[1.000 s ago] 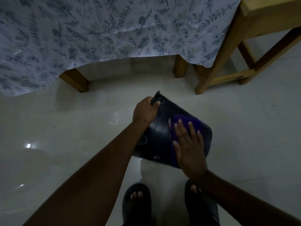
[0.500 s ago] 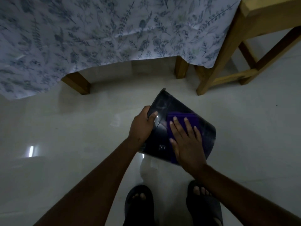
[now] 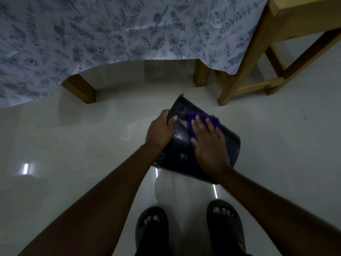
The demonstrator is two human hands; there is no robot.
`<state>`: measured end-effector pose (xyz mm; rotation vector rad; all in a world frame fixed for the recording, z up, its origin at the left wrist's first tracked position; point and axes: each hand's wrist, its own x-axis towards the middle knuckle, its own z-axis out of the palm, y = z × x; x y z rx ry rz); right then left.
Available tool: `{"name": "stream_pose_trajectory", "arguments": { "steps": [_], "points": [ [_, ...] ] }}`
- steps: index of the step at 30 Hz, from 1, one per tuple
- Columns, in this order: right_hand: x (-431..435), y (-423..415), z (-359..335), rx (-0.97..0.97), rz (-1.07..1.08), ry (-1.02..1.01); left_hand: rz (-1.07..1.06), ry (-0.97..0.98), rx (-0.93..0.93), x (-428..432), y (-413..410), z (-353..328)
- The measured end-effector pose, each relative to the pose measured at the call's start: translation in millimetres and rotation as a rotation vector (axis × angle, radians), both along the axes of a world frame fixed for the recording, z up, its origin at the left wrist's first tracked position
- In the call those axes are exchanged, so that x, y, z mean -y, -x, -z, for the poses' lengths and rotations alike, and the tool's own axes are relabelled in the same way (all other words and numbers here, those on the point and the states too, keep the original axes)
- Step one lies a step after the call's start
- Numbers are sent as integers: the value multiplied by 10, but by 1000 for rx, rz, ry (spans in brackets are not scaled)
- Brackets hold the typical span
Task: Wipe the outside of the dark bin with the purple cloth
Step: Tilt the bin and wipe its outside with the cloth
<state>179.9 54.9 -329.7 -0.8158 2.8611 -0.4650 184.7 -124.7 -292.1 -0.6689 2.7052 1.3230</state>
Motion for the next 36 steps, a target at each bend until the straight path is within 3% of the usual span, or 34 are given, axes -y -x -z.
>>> {"name": "stream_pose_trajectory", "arguments": {
  "steps": [3,6,11,14,16,18,24,29,31,34,36],
  "points": [
    [27,399,-70,100,150,101,-7,44,32,-37,165,-70],
    [-42,270,-93,148,203,165,-4,54,96,-55,290,-106],
    [-44,-343,-45,123,21,118,59,104,232,-28,305,10],
    [74,-40,-94,144,73,152,74,-82,222,-7,324,-167],
    [31,247,-137,278,200,223,96,-265,215,17,178,-292],
    [-68,345,-124,420,298,223,128,-159,169,42,-87,-264],
    [5,-443,-110,159,108,58,76,34,117,32,-51,-39],
    [110,350,-138,300,232,168,63,76,153,0,132,-37],
    [57,255,-116,283,290,149,48,65,165,15,131,-30],
    [20,-426,-129,152,130,23,44,54,179,25,143,11],
    [61,-429,-76,104,45,32,54,73,171,24,173,23]
  ]
}}
